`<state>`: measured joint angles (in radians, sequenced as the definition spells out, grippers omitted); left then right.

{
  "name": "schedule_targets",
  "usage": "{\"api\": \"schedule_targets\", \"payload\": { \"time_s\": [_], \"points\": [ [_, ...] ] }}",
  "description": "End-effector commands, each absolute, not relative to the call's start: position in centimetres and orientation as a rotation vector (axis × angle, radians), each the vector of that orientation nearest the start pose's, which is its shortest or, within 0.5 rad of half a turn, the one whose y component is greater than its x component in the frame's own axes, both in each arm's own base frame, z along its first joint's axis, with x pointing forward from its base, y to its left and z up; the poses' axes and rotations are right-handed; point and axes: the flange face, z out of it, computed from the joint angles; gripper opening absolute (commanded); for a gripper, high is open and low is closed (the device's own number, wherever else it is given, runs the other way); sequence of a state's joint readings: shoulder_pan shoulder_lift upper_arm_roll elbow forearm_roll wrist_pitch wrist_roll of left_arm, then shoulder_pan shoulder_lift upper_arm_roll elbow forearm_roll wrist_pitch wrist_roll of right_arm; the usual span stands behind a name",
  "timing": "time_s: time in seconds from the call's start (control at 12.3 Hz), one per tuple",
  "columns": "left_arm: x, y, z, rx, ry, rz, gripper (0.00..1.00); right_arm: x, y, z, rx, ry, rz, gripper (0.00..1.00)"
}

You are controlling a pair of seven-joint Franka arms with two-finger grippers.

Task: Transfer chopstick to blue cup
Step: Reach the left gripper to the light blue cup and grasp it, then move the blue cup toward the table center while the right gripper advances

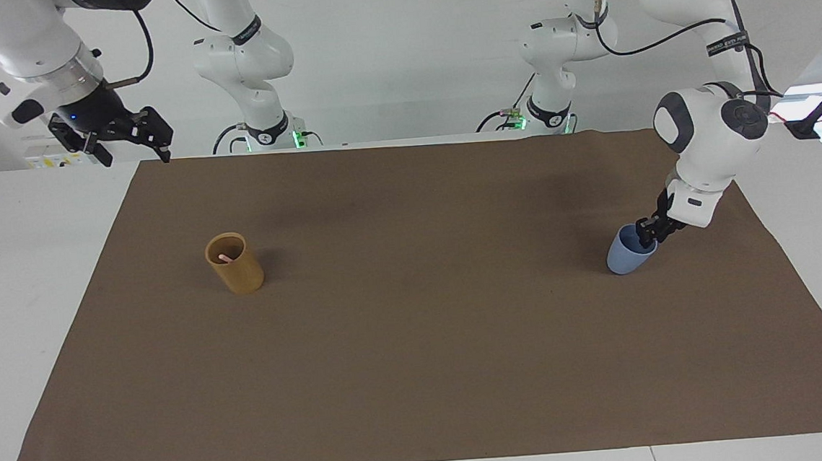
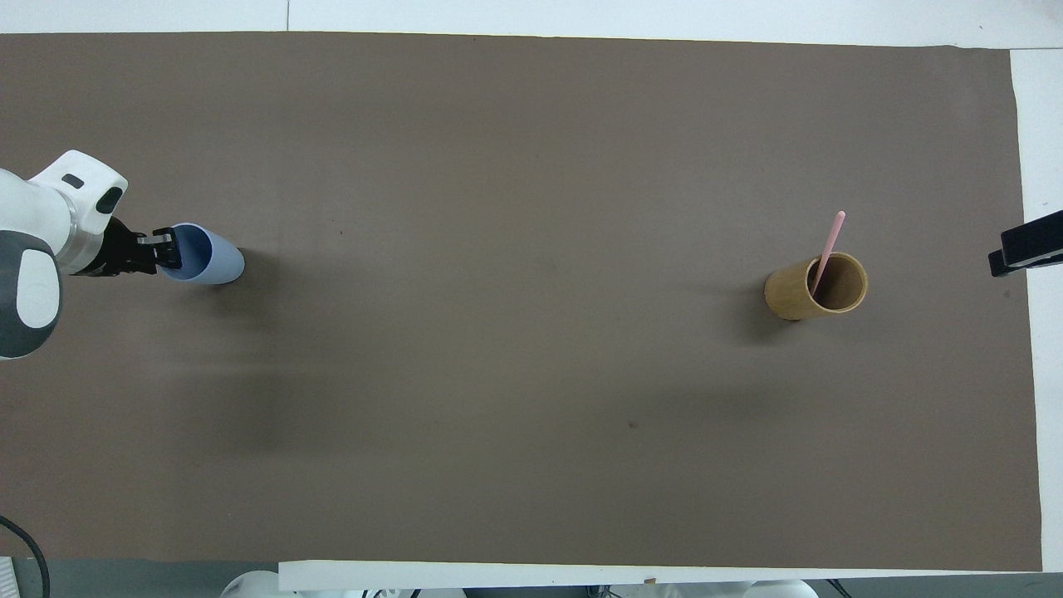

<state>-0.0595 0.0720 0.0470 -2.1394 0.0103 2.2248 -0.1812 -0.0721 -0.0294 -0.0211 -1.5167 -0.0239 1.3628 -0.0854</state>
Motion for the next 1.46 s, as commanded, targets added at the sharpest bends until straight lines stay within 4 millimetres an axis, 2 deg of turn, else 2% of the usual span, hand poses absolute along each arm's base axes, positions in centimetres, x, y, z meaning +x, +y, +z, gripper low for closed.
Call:
{"api": "schedule_targets", "payload": {
  "time_s": [0.0,0.16,0.33,0.49,0.57,0.65,0.73,0.81,0.98,1.06,1.14,1.22,1.3,1.38],
  "points": [
    [54.6,-8.3,38.7,-3.122,-0.333,-0.085,0.00,51.4,-5.1,64.6,-3.131,0.036,0.214,1.00],
    [53.3,-18.4,40.1,-3.139,-0.357,-0.101,0.00,50.8,-5.2,64.8,-3.127,0.022,0.248,1.00],
    [49.2,-27.5,40.3,-3.147,-0.369,-0.079,0.00,51.5,-5.8,64.6,-3.130,0.021,0.176,1.00],
    [45.1,-34.5,39.1,-3.161,-0.379,-0.038,0.00,52.9,-5.5,63.9,-3.085,-0.241,0.033,1.00],
    [44.1,-36.4,38.9,-3.176,-0.375,-0.037,0.07,53.8,-5.6,62.7,-3.009,-0.320,-0.070,1.00],
    [43.3,-37.6,38.9,-3.187,-0.341,-0.050,0.62,54.4,-6.2,61.1,-2.959,-0.385,-0.145,1.00],
    [43.3,-37.6,38.8,-3.179,-0.334,-0.047,0.93,54.9,-6.2,59.9,-2.918,-0.469,-0.201,1.00],
    [43.4,-37.6,39.3,-3.178,-0.329,-0.053,1.00,55.2,-6.3,58.6,-2.883,-0.569,-0.244,1.00],
    [44.5,-37.4,43.8,-3.157,-0.354,-0.021,1.00,54.9,-6.2,54.9,-2.793,-0.695,-0.336,1.00],
    [45.4,-36.6,46.4,-3.134,-0.378,0.012,1.00,54.1,-6.8,53.8,-2.756,-0.778,-0.394,1.00],
    [46.7,-34.3,50.0,-3.118,-0.429,0.032,1.00,53.1,-6.8,52.6,-2.708,-0.834,-0.452,1.00],
    [47.6,-30.9,54.4,-3.117,-0.467,0.033,1.00,52.2,-6.9,50.9,-2.698,-0.856,-0.525,1.00],
    [48.6,-26.0,57.8,-3.130,-0.452,0.022,1.00,51.7,-7.1,49.2,-2.698,-0.904,-0.589,1.00],
    [49.0,-20.1,60.8,-3.136,-0.389,0.039,1.00,51.6,-6.7,47.6,-2.663,-0.854,-0.630,1.00]
  ]
}}
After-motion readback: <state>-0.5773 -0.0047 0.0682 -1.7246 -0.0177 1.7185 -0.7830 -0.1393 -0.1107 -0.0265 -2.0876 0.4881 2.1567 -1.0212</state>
